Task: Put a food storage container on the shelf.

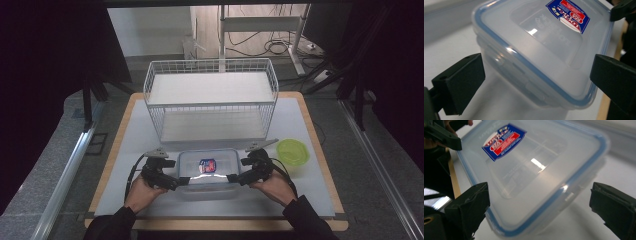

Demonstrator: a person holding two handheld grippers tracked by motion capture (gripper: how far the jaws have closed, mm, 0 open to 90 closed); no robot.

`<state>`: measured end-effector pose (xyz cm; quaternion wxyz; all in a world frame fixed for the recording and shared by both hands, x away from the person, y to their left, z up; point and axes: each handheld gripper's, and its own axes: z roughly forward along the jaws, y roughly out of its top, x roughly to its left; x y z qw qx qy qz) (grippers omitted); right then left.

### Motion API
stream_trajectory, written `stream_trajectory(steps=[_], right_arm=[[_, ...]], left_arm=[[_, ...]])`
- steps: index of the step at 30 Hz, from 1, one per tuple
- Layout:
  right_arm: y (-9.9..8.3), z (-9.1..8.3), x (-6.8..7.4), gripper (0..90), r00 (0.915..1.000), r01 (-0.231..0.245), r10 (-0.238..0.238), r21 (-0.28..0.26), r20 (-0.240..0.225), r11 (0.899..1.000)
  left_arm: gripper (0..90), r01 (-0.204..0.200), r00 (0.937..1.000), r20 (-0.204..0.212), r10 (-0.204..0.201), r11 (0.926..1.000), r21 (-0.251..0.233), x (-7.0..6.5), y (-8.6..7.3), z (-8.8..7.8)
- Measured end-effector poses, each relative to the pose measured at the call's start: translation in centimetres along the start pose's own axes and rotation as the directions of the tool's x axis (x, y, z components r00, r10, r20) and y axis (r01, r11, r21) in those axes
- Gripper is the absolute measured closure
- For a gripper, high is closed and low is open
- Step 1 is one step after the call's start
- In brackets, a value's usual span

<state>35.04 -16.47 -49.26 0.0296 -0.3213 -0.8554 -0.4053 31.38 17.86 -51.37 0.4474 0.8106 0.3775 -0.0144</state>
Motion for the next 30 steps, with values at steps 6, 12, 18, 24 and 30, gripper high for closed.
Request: stream_trajectory(steps=[6,12,18,24,30], right_arm=[[0.5,1.3,-0.9,0.6,0.9952,-0.073,0.074,0.021,-0.065,0.997],[0.4,0.2,-0.4,11.9,0.9955,-0.077,0.079,0.031,-0.053,0.997],[-0.6,-0.9,1.0,22.3,0.9978,-0.059,0.060,0.019,-0.027,0.998],[-1.5,-2.1,1.5,36.9,0.9974,-0.064,0.064,-0.016,-0.034,0.998],[-1.6,-2.7,1.4,45.1,0.9953,-0.083,0.082,-0.036,-0.052,0.996]], left_arm=[[0.0,0.057,0.9950,0.082,-0.057,0.9984,0.005,0.8,-0.1,0.9],[1.5,0.003,0.9999,0.017,-0.003,1.0000,0.005,-0.9,-0.3,0.3],[13.9,-0.012,0.9999,-0.009,0.012,0.9995,-0.028,-2.2,-1.5,-1.0],[23.9,-0.027,0.9990,-0.036,0.026,0.9988,-0.041,-3.4,-2.5,-1.7],[32.5,0.025,0.9996,-0.008,-0.026,0.9959,-0.087,-3.2,-3.0,-2.3]])
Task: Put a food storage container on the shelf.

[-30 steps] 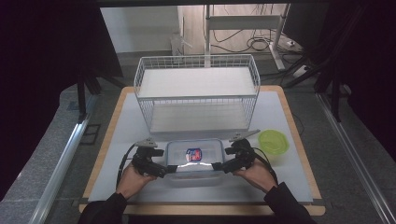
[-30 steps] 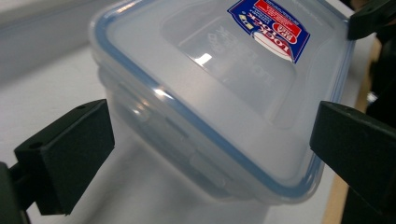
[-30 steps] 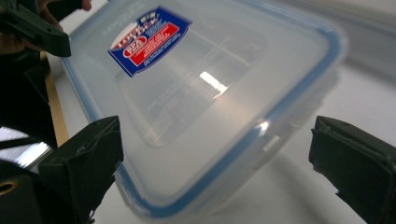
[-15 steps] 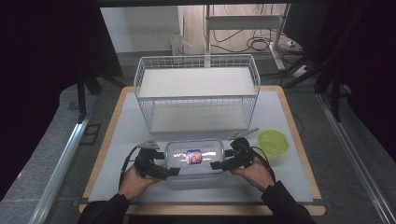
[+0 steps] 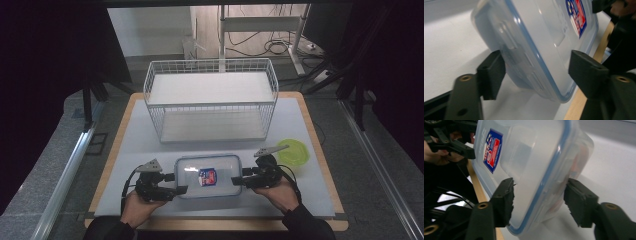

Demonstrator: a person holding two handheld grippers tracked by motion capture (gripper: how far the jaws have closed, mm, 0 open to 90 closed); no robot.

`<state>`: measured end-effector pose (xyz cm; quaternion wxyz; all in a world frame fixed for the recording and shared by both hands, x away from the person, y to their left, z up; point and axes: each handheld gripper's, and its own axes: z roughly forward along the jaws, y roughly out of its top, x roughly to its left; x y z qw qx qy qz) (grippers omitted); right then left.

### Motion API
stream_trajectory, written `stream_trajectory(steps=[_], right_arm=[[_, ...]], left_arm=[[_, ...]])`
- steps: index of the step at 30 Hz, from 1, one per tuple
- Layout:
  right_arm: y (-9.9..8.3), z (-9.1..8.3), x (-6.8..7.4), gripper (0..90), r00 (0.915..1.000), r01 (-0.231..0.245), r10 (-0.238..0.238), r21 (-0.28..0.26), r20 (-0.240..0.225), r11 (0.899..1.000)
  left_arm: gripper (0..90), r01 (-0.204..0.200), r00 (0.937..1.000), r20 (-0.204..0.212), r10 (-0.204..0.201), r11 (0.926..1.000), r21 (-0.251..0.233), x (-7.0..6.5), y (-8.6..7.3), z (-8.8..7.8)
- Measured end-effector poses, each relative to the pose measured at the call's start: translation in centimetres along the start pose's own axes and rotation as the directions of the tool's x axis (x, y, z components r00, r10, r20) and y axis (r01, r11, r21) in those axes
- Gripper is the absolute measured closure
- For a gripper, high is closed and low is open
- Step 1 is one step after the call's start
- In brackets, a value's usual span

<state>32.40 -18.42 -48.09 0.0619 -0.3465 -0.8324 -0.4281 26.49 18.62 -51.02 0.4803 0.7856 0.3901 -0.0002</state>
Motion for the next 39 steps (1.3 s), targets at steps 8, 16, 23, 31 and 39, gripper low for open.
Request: stream_trajectory(steps=[8,16,23,31,39], right_arm=[[-0.3,-0.3,-0.1,48.1,0.9985,-0.054,0.054,-0.025,-0.011,0.998],[-0.5,-0.3,-0.1,52.8,0.9951,-0.099,0.099,-0.084,-0.010,0.992],[-0.4,-0.4,-0.1,53.3,0.9950,-0.099,0.099,-0.111,0.001,0.989],[0.5,-1.3,0.1,53.2,0.9963,-0.085,0.086,-0.163,-0.001,0.983],[1.8,-1.8,0.5,53.2,0.9984,-0.051,0.054,-0.178,0.012,0.983]], left_arm=[[42.8,0.092,0.9954,0.033,-0.090,0.9945,-0.050,0.7,-0.1,-0.3],[46.1,0.105,0.9944,0.010,-0.105,0.9922,-0.067,0.7,0.3,-0.4],[47.7,0.112,0.9936,0.012,-0.112,0.9911,-0.072,1.0,0.7,-0.3],[48.3,0.078,0.9969,0.006,-0.078,0.9896,-0.121,0.8,2.3,-1.2],[49.0,0.063,0.9980,0.012,-0.063,0.9904,-0.123,1.0,3.6,-1.9]])
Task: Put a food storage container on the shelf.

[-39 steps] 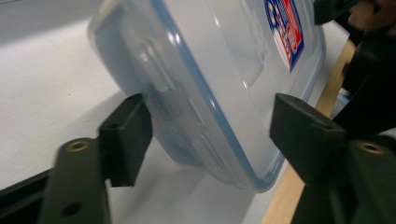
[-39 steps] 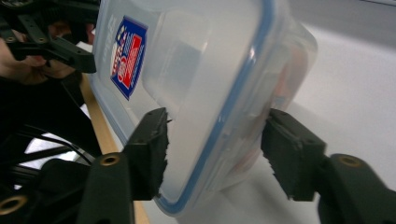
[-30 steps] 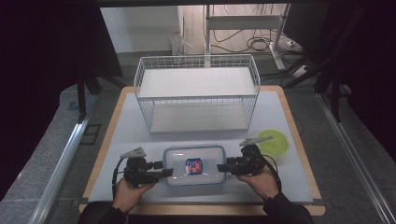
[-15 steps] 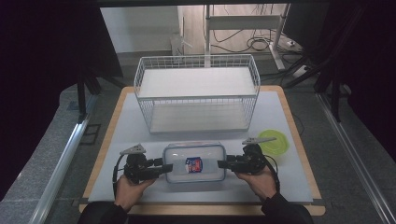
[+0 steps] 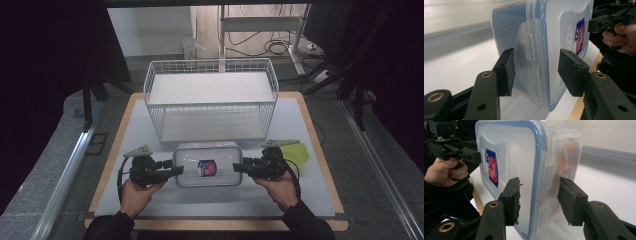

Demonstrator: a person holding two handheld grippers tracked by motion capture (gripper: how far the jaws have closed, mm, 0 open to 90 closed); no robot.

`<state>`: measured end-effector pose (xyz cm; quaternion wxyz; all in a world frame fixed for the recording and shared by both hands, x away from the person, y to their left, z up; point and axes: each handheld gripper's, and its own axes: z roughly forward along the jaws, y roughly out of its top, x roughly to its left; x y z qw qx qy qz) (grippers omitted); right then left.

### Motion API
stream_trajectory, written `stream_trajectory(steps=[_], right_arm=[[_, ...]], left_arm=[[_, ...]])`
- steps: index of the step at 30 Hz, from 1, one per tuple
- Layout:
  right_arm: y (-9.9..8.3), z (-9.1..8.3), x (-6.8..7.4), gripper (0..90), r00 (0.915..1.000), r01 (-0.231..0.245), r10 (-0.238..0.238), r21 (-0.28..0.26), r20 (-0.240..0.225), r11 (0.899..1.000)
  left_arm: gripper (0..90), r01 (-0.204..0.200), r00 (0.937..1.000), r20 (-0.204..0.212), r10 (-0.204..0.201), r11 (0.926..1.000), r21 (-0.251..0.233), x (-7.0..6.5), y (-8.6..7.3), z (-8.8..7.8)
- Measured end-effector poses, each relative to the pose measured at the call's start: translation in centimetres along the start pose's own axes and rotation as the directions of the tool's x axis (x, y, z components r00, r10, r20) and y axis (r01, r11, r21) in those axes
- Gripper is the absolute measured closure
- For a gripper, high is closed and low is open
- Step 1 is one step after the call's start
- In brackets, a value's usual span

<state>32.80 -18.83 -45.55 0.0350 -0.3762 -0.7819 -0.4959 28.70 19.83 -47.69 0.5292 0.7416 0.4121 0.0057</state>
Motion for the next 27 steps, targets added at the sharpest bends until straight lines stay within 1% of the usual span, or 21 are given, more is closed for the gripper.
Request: stream_trajectory(steps=[1,6,7,9,10,11,12,13,14,15,16,17,20,23,24,25,26,27], right_arm=[[0.3,-0.2,0.0,53.2,1.0000,-0.002,0.002,-0.005,-0.003,1.000],[1.0,-0.4,0.0,53.1,1.0000,-0.003,0.003,-0.012,-0.004,1.000],[1.4,-0.6,0.0,53.1,1.0000,0.003,-0.003,-0.014,-0.001,1.000],[1.8,-0.7,0.0,53.1,1.0000,0.008,-0.008,-0.017,0.000,1.000],[1.8,-0.7,0.0,53.1,1.0000,0.008,-0.008,-0.017,0.000,1.000],[2.2,-0.8,0.1,53.1,1.0000,0.009,-0.009,-0.018,-0.001,1.000],[2.2,-0.8,0.1,53.1,1.0000,0.009,-0.009,-0.018,-0.001,1.000],[2.7,-1.0,0.1,53.1,0.9999,0.010,-0.010,-0.024,-0.003,1.000],[2.7,-1.0,0.1,53.1,0.9999,0.010,-0.010,-0.024,-0.003,1.000],[3.1,-1.1,0.1,53.0,0.9999,0.013,-0.013,-0.033,-0.004,0.999],[3.3,-1.2,0.1,53.1,0.9999,0.012,-0.012,-0.036,-0.006,0.999],[3.6,-1.3,0.1,53.0,0.9999,0.014,-0.014,-0.039,-0.007,0.999],[4.4,-1.6,0.2,53.0,0.9998,0.020,-0.021,-0.050,-0.008,0.999],[5.0,-1.8,0.2,53.0,0.9997,0.024,-0.025,-0.056,-0.006,0.998],[5.3,-2.0,0.2,52.9,0.9997,0.023,-0.024,-0.057,-0.006,0.998],[5.9,-2.2,0.2,52.9,0.9996,0.027,-0.027,-0.062,-0.006,0.998],[5.9,-2.2,0.2,52.9,0.9996,0.027,-0.027,-0.062,-0.006,0.998],[6.5,-2.4,0.1,52.9,0.9996,0.027,-0.027,-0.064,-0.006,0.998]], left_arm=[[49.0,-0.009,0.9999,-0.005,0.009,1.0000,-0.002,-0.1,0.6,-0.1],[49.0,-0.015,0.9999,-0.004,0.015,0.9999,-0.001,-0.2,1.4,-0.2],[49.0,-0.016,0.9999,-0.005,0.016,0.9999,-0.002,-0.2,1.5,-0.2],[49.0,-0.016,0.9999,-0.005,0.016,0.9999,-0.003,-0.3,2.1,-0.3],[49.0,-0.016,0.9999,-0.005,0.016,0.9999,-0.003,-0.3,2.1,-0.3],[49.0,-0.022,0.9997,-0.006,0.022,0.9997,-0.005,-0.3,2.6,-0.5],[49.1,-0.022,0.9997,-0.006,0.022,0.9997,-0.005,-0.3,2.6,-0.5],[49.1,-0.028,0.9996,-0.009,0.028,0.9996,-0.009,-0.5,3.1,-0.6],[49.1,-0.028,0.9996,-0.009,0.028,0.9996,-0.009,-0.5,3.1,-0.6],[49.1,-0.035,0.9993,-0.013,0.035,0.9993,-0.012,-0.6,3.5,-0.8],[49.1,-0.035,0.9993,-0.013,0.035,0.9993,-0.012,-0.6,3.5,-0.8],[49.1,-0.038,0.9991,-0.017,0.038,0.9992,-0.016,-0.8,4.1,-0.9],[49.1,-0.053,0.9984,-0.019,0.052,0.9984,-0.019,-0.9,5.0,-1.1],[49.1,-0.057,0.9982,-0.022,0.057,0.9981,-0.024,-1.0,5.7,-1.2],[49.1,-0.052,0.9984,-0.022,0.051,0.9983,-0.026,-1.1,6.0,-1.2],[49.1,-0.053,0.9983,-0.024,0.053,0.9982,-0.029,-1.1,6.3,-1.2],[49.1,-0.057,0.9981,-0.024,0.057,0.9979,-0.029,-1.1,6.6,-1.2],[49.1,-0.056,0.9982,-0.025,0.055,0.9980,-0.030,-1.1,6.9,-1.2]])
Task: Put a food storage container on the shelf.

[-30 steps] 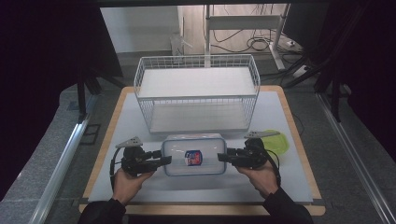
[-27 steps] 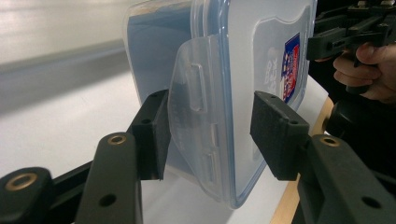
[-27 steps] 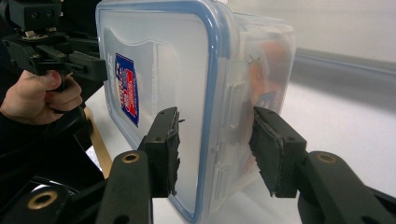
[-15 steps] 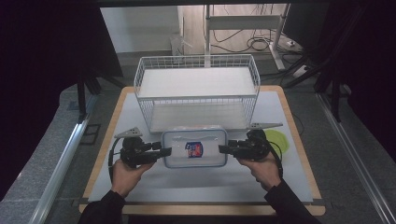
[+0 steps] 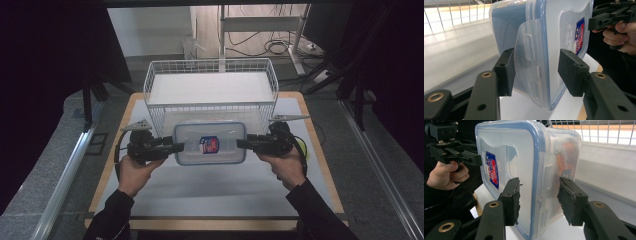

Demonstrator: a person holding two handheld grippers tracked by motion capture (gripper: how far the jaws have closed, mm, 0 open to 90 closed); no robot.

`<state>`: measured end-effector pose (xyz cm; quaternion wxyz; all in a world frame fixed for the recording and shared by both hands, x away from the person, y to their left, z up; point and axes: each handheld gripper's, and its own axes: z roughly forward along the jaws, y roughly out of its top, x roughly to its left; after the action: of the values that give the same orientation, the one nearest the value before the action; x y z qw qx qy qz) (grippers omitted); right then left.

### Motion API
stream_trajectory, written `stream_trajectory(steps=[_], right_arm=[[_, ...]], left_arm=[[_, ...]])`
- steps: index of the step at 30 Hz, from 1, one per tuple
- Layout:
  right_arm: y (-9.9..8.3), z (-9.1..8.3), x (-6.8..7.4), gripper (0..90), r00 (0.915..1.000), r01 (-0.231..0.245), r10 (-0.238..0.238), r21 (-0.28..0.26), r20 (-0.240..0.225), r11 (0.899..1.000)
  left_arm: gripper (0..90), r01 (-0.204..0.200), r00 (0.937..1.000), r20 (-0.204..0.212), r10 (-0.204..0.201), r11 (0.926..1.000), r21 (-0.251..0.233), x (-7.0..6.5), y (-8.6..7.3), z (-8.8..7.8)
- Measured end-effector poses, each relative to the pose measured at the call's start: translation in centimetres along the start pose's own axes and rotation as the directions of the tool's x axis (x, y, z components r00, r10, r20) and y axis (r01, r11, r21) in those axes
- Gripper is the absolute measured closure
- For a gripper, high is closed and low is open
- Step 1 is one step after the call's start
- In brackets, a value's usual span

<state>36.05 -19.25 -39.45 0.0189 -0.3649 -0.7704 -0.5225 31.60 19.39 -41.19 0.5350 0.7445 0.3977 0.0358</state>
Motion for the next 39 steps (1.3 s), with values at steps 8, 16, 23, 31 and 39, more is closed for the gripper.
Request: stream_trajectory(steps=[8,16,23,31,39], right_arm=[[2.2,-0.4,-0.2,52.9,1.0000,0.005,-0.005,-0.019,0.008,1.000],[5.7,-0.5,0.1,52.9,0.9996,0.029,-0.029,-0.043,0.008,0.999],[7.8,-0.6,0.1,52.9,0.9990,0.044,-0.043,-0.059,0.012,0.997],[10.2,-0.4,-0.7,52.7,0.9994,0.031,-0.030,-0.071,0.019,0.997],[12.1,-0.3,-1.8,52.5,0.9999,0.012,-0.011,-0.097,0.012,0.995]], left_arm=[[49.1,-0.007,1.0000,0.002,0.007,0.9999,-0.014,0.4,2.6,-0.1],[49.1,-0.025,0.9996,-0.013,0.025,0.9993,-0.028,0.8,6.0,-1.2],[49.1,-0.031,0.9995,-0.012,0.030,0.9988,-0.039,1.3,7.8,-1.4],[49.1,-0.030,0.9995,-0.011,0.029,0.9985,-0.046,2.4,10.2,-1.0],[49.1,-0.029,0.9996,-0.010,0.028,0.9980,-0.056,3.1,12.6,-0.7]])
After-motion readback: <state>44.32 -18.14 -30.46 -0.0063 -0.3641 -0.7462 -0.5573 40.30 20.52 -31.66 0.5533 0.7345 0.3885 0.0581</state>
